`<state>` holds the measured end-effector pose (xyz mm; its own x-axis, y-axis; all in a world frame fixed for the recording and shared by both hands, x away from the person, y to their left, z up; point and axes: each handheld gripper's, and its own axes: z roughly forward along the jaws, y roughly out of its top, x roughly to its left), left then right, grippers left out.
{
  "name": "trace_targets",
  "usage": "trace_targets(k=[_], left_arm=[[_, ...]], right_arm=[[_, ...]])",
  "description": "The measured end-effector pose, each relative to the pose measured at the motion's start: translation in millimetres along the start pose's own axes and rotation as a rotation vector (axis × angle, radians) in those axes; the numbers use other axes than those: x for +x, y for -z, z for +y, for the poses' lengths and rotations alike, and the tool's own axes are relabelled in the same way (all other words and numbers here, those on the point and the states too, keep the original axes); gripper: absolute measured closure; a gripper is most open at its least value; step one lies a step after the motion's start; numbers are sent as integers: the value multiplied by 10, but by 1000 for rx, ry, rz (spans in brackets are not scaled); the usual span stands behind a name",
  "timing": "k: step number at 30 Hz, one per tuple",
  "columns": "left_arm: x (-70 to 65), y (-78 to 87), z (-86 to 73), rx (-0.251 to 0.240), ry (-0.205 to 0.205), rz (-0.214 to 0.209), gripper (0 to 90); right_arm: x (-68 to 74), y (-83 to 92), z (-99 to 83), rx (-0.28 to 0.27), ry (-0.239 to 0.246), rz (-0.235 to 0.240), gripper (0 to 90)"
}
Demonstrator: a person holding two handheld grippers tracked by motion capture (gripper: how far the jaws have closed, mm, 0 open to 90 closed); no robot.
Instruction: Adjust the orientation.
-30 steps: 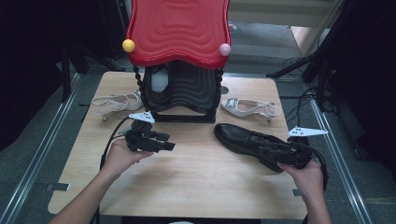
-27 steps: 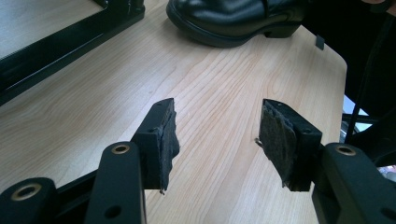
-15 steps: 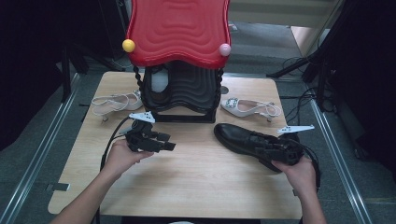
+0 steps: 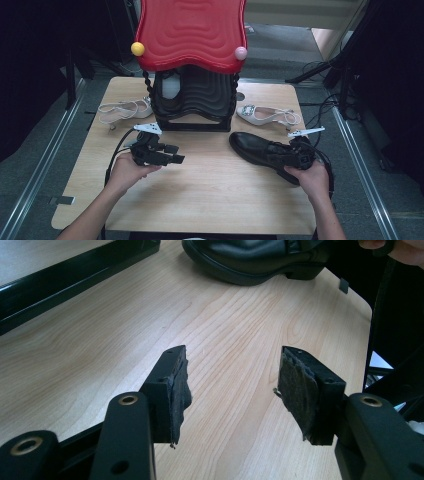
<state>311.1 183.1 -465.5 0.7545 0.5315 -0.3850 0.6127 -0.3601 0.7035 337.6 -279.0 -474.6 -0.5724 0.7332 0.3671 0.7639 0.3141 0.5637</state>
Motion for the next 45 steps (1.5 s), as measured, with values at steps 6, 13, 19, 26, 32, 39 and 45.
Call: trace_targets(k=[6,13,19,26,32,39,45], left_arm=[[11,16,-16,-5,8,5,452],[14,15,-34,-3,15,9,447],[15,40,-86,-12,15,29,448],[-8,76,-165,-48,-15,40,474],[-31,40,-228,-46,-15,5,528],[-77,5,-211,-63,-23,53,582],[-43,-64,-153,-48,16,103,676]], right_arm=[[83,72,42,-9,-10,5,815],[313,47,118,-12,21,47,805],[556,-143,223,32,84,80,804],[850,-411,362,55,134,121,804],[1068,-657,476,80,157,157,802],[1253,-905,581,102,170,165,799],[1338,-1080,612,98,159,152,801]])
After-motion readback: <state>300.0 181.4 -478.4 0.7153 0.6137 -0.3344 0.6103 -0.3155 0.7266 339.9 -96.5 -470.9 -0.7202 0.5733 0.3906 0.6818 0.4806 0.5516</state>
